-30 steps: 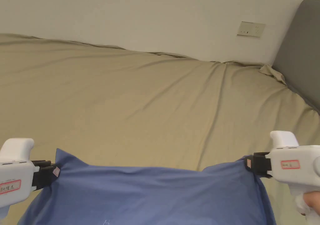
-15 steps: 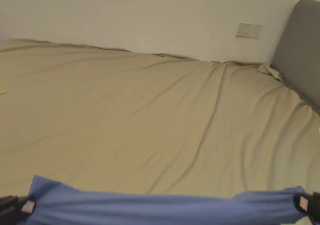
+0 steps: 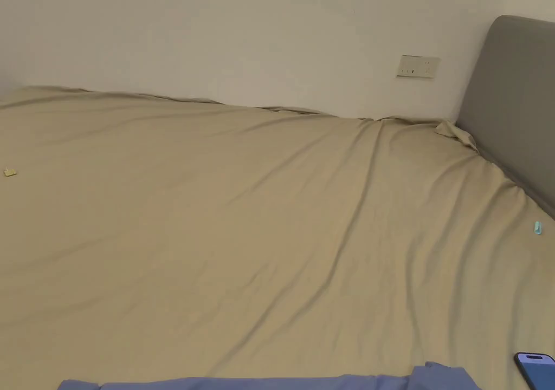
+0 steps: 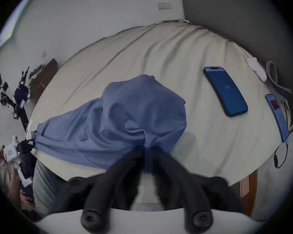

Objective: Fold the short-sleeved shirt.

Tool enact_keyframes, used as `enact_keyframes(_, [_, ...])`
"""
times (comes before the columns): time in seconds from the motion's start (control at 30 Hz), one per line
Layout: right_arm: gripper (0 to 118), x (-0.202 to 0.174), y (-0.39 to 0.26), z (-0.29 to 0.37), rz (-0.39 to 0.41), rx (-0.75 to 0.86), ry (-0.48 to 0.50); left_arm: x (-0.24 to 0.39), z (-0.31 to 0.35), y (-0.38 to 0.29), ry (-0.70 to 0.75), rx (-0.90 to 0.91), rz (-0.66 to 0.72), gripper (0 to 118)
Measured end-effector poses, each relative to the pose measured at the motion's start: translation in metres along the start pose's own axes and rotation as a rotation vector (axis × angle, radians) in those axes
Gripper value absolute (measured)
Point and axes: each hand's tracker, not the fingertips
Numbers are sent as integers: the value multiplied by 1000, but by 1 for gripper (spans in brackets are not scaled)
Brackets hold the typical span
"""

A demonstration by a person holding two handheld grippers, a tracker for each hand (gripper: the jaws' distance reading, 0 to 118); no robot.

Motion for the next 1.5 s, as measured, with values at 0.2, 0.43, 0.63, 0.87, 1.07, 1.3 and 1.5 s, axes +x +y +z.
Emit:
enact_keyframes(0.2, [93,-49,14,68,178,225,-68,44,60,22,50,219,-87,110])
enact_keyframes(0.43, [62,-126,15,60,303,420,-79,125,30,15,106,362,-310,79])
enact_keyframes(0.63, [5,-152,9,38,333,433,-116,153,-5,0,114,296,-376,0])
enact_keyframes(0.87, [5,-150,16,41,287,426,-102,138,9,17,145,334,-358,0])
enact_keyframes(1.07, [5,-147,16,50,279,425,-66,37,23,42,49,164,-144,118])
enact_keyframes(1.3, [5,-147,18,48,257,395,-22,-29,-5,16,-98,67,331,118])
enact_keyframes(1.5, [5,-146,23,50,275,380,-12,-25,-47,-6,-291,47,501,118])
